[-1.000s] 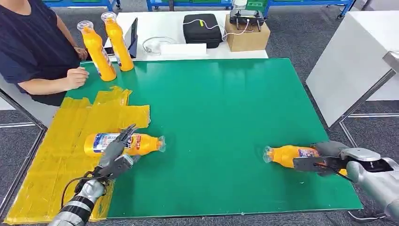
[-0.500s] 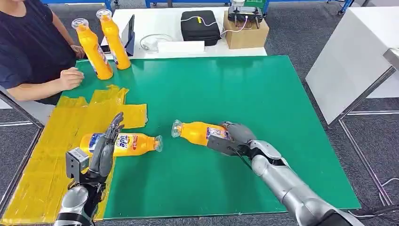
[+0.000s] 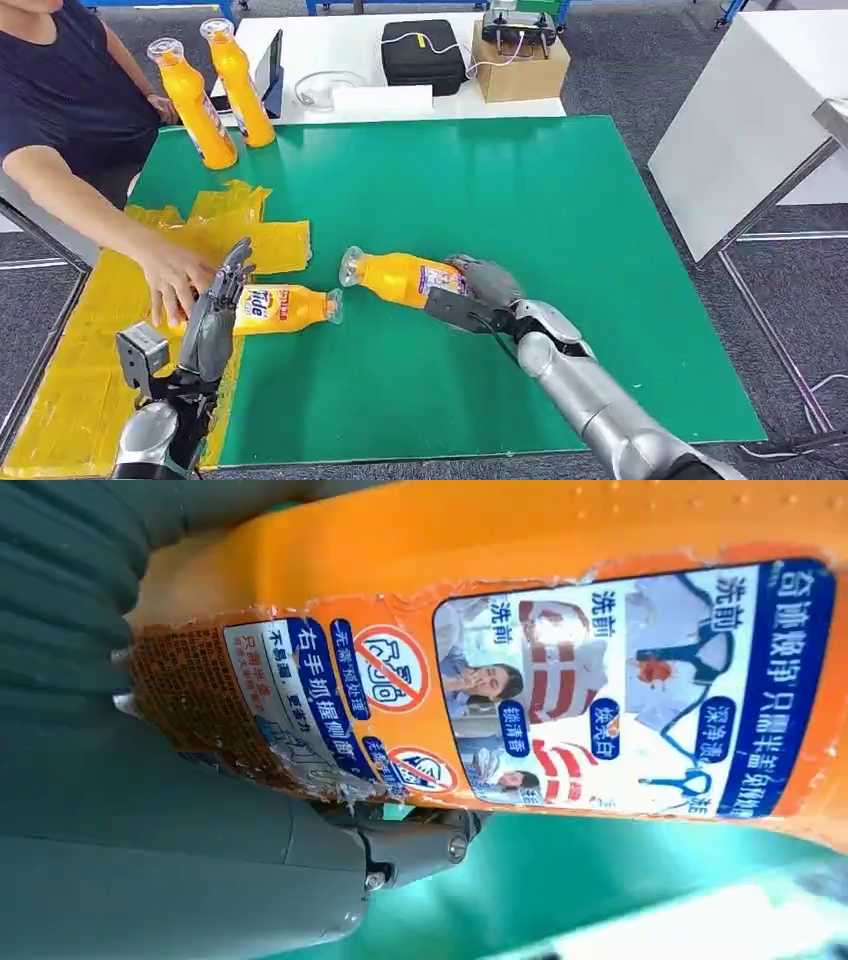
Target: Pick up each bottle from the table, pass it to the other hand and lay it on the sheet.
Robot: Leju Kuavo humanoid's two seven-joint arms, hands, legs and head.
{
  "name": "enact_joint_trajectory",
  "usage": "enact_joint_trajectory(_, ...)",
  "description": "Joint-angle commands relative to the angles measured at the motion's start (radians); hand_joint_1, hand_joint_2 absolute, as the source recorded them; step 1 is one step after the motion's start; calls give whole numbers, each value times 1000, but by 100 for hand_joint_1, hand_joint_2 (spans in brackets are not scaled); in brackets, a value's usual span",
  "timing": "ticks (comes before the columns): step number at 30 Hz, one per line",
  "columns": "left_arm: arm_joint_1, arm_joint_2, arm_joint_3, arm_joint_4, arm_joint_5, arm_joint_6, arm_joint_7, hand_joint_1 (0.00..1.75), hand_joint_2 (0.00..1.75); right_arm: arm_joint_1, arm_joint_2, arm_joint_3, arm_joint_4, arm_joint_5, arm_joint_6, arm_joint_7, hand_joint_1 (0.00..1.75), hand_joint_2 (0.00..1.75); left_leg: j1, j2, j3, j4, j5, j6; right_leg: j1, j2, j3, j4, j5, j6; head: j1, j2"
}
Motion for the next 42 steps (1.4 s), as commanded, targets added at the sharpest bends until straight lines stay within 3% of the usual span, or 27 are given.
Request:
enact_joint_trajectory(1, 82, -46, -6, -115, 148, -63, 74, 0, 0, 89, 133, -29, -247, 3, -29, -1, 175, 175, 0, 2, 2, 0, -2, 1, 1, 1, 1, 0, -1, -1, 0, 0)
enact_joint_trajectory(3, 85, -54, -19, -119, 179, -78, 88, 0, 0, 108, 161, -13, -291, -4, -35, -9, 175, 175, 0, 1, 0, 0, -1, 1, 0, 0, -1, 0, -1, -1, 0, 0)
enact_joint_trajectory(4, 87, -60, -24, -125, 176, -65, 85, 0, 175, 111, 169, -1, -303, -5, -31, -7, 175, 175, 0, 2, 1, 0, -2, 1, 1, 1, 0, 0, -1, -1, 0, 0)
enact_joint_trajectory(6, 88, -82, -34, -123, 193, -62, 98, 0, 175, 137, 202, 17, -323, -14, -35, -30, 175, 175, 0, 1, -2, 0, -1, 1, 1, 1, -3, 0, -1, 0, 0, 0)
enact_joint_trajectory(16, 87, -69, -48, -119, 189, -45, 92, 0, 175, 133, 184, 26, -302, -22, -47, -19, 175, 175, 0, -1, -2, -1, 0, 1, 0, -1, -1, -1, -1, 0, 0, 0)
enact_joint_trajectory(35, 84, -93, -94, -138, 151, -33, 71, 0, 175, 150, 237, 42, -200, -31, -41, -38, 175, 175, -1, -1, 0, -1, -1, 1, 0, -1, 0, -1, -1, -1, 0, 0)
enact_joint_trajectory(42, 71, -93, -87, -123, 194, -37, 78, 0, 175, 206, 297, 172, -42, 43, -42, -65, 175, 175, 0, 0, 3, -3, -1, 1, 1, -1, 3, -3, -1, -1, 0, 0)
